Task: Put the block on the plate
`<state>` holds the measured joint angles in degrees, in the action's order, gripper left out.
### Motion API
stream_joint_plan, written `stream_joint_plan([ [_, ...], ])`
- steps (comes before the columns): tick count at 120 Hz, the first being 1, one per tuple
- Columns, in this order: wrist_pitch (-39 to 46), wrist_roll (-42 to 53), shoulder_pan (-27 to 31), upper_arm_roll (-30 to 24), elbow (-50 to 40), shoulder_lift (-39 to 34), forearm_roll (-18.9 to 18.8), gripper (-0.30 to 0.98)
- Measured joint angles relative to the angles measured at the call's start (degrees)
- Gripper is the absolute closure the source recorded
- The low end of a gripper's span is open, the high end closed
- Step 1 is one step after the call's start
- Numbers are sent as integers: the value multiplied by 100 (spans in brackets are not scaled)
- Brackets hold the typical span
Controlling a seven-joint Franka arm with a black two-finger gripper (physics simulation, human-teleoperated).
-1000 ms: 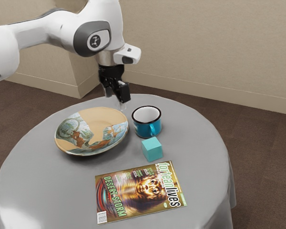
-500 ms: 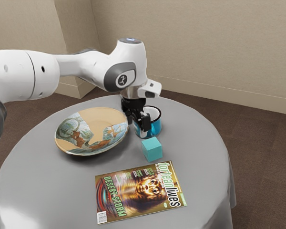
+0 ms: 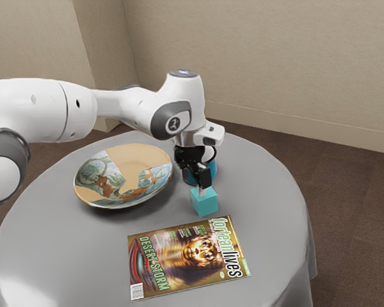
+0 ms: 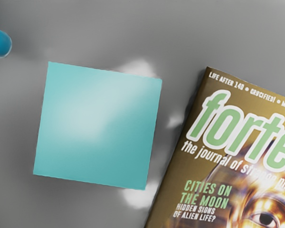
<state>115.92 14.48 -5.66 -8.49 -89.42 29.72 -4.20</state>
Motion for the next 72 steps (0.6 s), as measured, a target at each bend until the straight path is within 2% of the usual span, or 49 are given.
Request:
stream_joint_plan([
  [28, 60, 195, 20, 22, 558, 604, -22, 0],
  [72, 129, 538, 111, -63, 785, 891, -180, 0],
])
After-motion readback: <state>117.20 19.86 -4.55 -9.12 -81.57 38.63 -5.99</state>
